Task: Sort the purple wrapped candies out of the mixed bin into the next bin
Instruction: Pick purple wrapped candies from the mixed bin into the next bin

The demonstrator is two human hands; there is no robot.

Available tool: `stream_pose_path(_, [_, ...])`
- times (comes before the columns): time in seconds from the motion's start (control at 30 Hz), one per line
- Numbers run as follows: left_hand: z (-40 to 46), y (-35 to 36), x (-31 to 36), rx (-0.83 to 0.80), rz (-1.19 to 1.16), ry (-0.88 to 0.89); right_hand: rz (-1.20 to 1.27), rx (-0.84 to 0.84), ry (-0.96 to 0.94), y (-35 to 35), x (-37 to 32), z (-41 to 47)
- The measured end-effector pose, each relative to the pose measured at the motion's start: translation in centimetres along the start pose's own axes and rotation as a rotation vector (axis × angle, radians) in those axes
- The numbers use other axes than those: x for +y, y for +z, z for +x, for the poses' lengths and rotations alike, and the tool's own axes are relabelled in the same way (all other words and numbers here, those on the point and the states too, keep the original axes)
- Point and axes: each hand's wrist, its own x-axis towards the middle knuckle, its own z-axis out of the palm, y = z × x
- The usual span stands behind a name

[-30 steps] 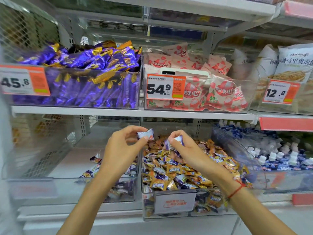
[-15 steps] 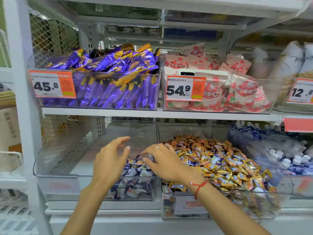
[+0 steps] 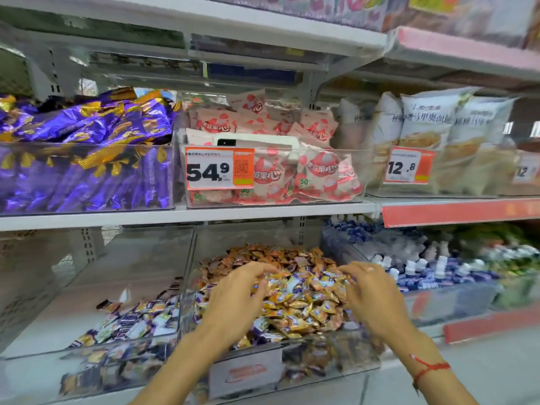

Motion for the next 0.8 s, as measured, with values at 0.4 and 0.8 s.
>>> stream_pose_path(0.4, [9.9, 8.2, 0.3, -0.422, 0.445, -0.12, -0.088, 0.049, -0.054, 1.8, 0.8, 0.0])
stream_pose_path(0.8, [2.8, 2.7, 0.6, -0.046, 0.051, -0.073, 0.033, -0.188, -0.035, 2.1, -0.4, 3.7])
